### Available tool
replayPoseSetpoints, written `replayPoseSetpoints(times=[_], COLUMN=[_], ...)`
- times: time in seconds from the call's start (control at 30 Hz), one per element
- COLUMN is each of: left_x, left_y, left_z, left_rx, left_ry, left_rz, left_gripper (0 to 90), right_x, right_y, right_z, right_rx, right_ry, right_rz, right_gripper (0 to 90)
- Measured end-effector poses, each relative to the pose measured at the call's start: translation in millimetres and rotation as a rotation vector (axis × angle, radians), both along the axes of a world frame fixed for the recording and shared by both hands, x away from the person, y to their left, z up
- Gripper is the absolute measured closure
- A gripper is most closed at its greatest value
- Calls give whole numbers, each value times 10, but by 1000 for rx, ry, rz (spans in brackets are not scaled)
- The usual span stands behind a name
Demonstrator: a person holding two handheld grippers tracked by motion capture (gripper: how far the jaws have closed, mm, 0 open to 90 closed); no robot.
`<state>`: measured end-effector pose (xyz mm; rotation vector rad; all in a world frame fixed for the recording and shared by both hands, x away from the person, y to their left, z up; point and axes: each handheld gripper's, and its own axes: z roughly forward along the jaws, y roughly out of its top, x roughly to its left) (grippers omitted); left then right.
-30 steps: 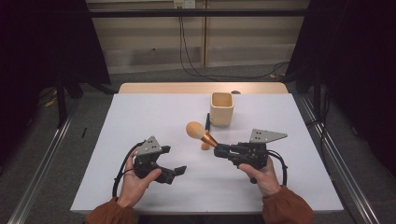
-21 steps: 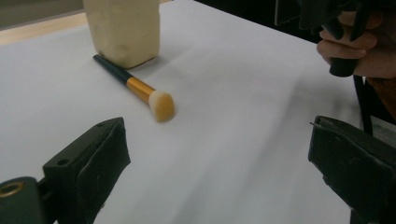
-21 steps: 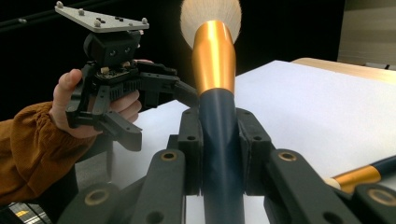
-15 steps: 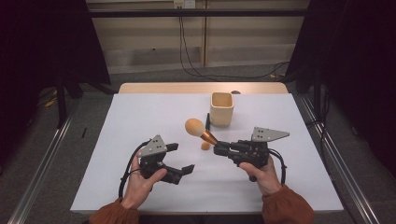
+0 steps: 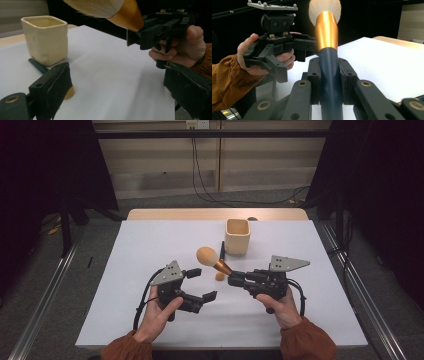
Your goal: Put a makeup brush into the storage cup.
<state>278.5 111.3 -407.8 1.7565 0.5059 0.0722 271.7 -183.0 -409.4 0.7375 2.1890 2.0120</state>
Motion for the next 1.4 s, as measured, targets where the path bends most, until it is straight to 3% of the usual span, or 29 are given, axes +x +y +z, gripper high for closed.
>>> replayPoseSetpoints(times=[0.23, 0.67, 0.8, 1.0, 1.27, 1.4], left_x=[15, 50, 66, 112, 140, 152], left_y=[-75, -119, -134, -135, -181, -167], left_z=[55, 87, 74, 63, 31, 35], left_rx=[-50, -103, -112, -159, -224, -238], left_ry=[-18, -35, -44, -26, 7, 24], left_rz=[-68, -72, -75, -78, -94, -52], left_gripper=[55, 64, 99, 156, 322, 394], right_x=[-12, -19, -22, -15, -18, -15], right_y=[-1, 6, 25, 44, 51, 49], right_z=[26, 31, 27, 4, 2, -18], right_rx=[9, 6, 0, -6, -7, -8], right_ry=[-11, -21, -24, -26, -33, -34], right_rz=[18, 46, 55, 68, 70, 71], right_gripper=[751, 752, 751, 752, 751, 751])
